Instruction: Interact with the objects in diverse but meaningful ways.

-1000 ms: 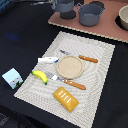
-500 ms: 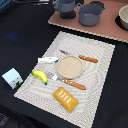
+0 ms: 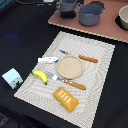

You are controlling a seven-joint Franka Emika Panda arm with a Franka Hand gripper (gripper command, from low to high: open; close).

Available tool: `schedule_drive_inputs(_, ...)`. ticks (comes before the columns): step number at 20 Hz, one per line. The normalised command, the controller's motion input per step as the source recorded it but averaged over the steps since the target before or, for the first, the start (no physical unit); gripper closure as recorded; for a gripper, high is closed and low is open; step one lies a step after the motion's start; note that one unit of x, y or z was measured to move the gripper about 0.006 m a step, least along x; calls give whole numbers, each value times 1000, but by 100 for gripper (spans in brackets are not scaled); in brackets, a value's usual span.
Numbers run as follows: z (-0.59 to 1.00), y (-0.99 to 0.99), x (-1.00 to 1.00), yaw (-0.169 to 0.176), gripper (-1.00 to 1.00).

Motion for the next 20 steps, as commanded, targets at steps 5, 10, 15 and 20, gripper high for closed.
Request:
schedule_drive_inputs(5,-82,114,367,3,100)
schedule_drive_inputs(10,-69,250,335,27,100)
schedule_drive_inputs(15,-91,269,321,40,100)
schedule_drive_inputs(20,-65,79,281,17,100)
